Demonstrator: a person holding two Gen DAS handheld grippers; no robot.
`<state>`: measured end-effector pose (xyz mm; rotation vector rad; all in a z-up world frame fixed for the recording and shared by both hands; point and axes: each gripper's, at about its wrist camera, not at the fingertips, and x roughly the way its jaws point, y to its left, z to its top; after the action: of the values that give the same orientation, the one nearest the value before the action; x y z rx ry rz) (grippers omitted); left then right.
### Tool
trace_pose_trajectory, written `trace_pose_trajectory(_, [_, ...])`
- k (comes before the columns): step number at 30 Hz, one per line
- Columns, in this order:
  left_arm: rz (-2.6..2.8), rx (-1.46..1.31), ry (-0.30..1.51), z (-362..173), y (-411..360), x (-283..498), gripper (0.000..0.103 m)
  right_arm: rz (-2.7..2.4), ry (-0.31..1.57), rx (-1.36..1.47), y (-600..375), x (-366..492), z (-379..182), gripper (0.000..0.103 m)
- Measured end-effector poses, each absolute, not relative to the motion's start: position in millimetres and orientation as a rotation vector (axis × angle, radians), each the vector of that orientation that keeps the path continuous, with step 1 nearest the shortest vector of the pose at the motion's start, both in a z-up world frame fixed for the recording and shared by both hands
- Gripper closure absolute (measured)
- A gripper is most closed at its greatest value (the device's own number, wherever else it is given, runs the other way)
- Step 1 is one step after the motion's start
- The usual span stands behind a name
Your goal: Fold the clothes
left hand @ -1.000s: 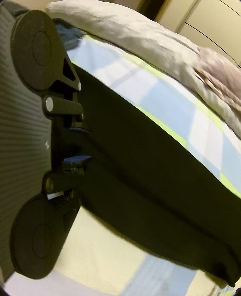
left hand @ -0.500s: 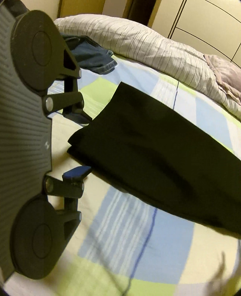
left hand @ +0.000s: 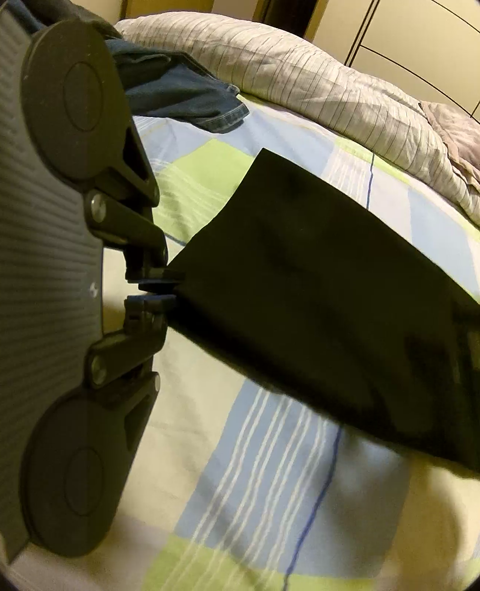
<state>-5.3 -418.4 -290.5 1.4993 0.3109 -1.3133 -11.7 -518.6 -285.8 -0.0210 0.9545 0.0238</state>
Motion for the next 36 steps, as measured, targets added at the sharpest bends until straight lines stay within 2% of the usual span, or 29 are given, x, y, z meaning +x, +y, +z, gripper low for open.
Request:
trace_pose_trajectory(9, [-1.277,1.426,0.332,-292,-414,-7,0.101,0.021,0.979,-0.125,-545,117,-316,0.043])
trace_pose_trajectory(10, [-1.277,1.41,0.341,-292,-414,-6,0.1,0.02,0.985,-0.14,-548,131,-321,0.046])
trace_pose_trajectory(12, [-1.276,1.373,0.354,-291,-415,-1,0.099,0.012,0.997,-0.162,-555,158,-329,0.047])
trace_pose_trajectory(17, [-1.245,1.271,0.437,-281,-417,10,0.088,-0.13,0.988,-0.002,-597,171,-337,0.046])
trace_pose_trajectory(24, [-1.234,1.169,0.479,-250,-410,9,0.083,-0.24,0.871,0.149,-582,64,-301,0.046])
trace_pose_trajectory(31, [-1.276,1.204,0.485,-241,-414,-20,0.081,-0.477,1.006,0.508,-601,-93,-333,0.047])
trace_pose_trajectory(36, [-1.354,1.233,0.442,-235,-434,-65,0.077,-0.635,0.963,0.491,-636,-193,-298,0.046])
